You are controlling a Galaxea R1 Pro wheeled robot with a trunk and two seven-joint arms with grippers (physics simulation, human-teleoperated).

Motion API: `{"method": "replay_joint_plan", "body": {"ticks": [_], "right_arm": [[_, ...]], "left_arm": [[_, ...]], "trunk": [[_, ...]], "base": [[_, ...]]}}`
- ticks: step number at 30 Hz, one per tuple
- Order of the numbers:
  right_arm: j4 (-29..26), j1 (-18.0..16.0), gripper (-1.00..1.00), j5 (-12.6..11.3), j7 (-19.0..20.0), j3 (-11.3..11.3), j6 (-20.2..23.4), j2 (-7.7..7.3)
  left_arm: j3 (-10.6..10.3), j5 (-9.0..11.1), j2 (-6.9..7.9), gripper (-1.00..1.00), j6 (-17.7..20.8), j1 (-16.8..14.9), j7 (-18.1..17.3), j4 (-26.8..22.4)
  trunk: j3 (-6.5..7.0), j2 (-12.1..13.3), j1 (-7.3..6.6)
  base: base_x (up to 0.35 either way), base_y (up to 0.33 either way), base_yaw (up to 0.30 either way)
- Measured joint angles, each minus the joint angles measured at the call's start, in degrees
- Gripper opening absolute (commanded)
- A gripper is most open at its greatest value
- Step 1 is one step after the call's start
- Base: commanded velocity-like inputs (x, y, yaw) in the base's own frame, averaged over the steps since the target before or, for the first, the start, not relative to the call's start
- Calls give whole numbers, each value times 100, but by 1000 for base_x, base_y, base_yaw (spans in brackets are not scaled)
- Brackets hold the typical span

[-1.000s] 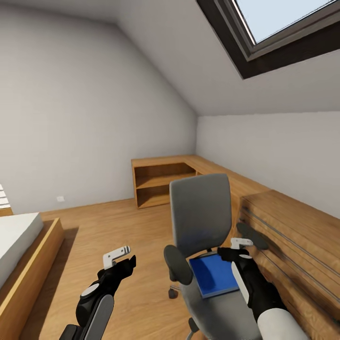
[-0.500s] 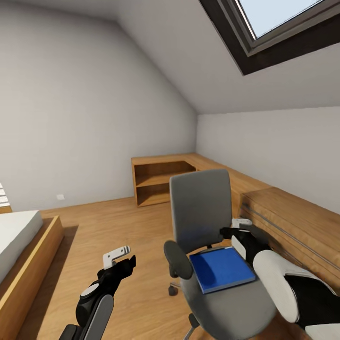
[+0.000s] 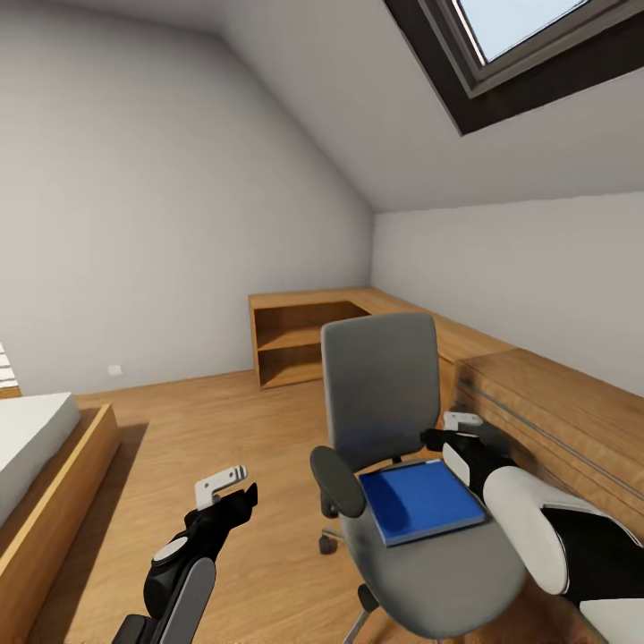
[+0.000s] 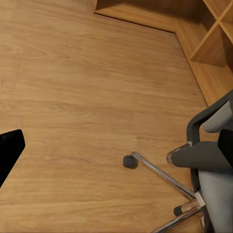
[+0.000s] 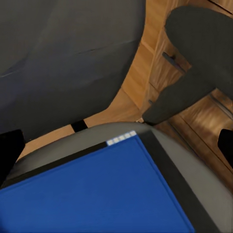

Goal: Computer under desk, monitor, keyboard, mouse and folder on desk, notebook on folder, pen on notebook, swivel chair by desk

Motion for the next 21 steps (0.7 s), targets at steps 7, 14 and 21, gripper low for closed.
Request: {"method": "replay_joint_plan", "body": {"ticks": [7,14,21], "right_arm": [[9,-1,100,3,0,6,0,2],[12,7,100,8,0,7,0,0],[45,8,100,9,0,7,-5,6]], "left_arm": [[-5,0,0,100,0,0,0,4],[-3,0,0,100,-6,0,0,0],[7,0,0,100,-8,0,0,3]], "trunk": [[-126,-281,154],[-251,-562,308],[-377,-842,461]], "base": [[0,0,0],[0,0,0],[0,0,0]]}}
